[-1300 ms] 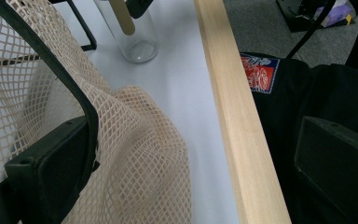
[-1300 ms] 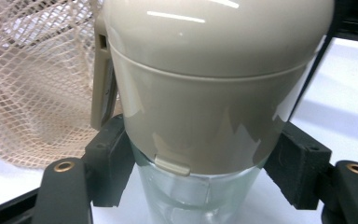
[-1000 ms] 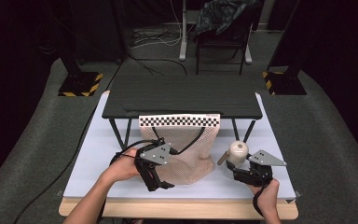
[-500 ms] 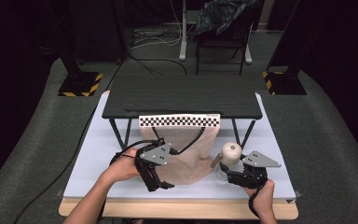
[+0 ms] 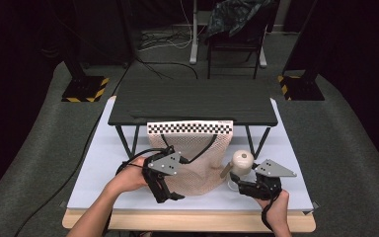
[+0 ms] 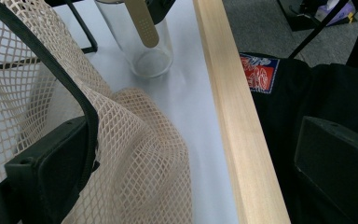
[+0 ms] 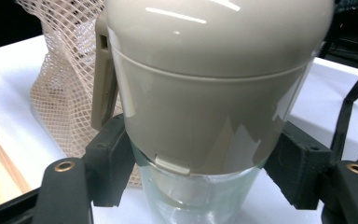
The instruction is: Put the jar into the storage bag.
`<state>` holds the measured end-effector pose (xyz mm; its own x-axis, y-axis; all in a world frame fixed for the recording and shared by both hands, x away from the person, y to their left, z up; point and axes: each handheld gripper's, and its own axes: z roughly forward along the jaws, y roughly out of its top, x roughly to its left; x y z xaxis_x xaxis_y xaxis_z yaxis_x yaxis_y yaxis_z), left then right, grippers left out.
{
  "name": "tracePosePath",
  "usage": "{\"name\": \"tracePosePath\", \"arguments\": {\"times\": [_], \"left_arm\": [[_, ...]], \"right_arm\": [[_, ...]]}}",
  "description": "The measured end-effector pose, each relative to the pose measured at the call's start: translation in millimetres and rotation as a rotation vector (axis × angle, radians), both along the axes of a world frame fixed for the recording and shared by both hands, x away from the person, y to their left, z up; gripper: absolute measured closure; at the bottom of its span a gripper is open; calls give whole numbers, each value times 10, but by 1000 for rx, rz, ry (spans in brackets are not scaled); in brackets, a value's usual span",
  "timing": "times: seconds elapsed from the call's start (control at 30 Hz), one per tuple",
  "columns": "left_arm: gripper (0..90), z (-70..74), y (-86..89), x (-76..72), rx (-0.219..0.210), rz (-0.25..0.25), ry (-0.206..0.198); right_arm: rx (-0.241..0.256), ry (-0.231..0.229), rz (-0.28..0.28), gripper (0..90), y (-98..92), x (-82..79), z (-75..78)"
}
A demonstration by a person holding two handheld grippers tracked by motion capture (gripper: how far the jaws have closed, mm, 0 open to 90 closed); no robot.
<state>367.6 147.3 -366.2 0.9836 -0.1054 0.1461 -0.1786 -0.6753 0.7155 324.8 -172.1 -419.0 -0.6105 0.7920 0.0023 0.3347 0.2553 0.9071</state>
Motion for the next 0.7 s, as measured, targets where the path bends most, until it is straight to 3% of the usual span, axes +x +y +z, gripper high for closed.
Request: {"name": "tracePosePath", "arguments": {"times": [0.7], "left_arm": [[0,19,3,-10,-2,-2,0]], "right_arm": [[25,-14,45,292,176,-48,178]]}}
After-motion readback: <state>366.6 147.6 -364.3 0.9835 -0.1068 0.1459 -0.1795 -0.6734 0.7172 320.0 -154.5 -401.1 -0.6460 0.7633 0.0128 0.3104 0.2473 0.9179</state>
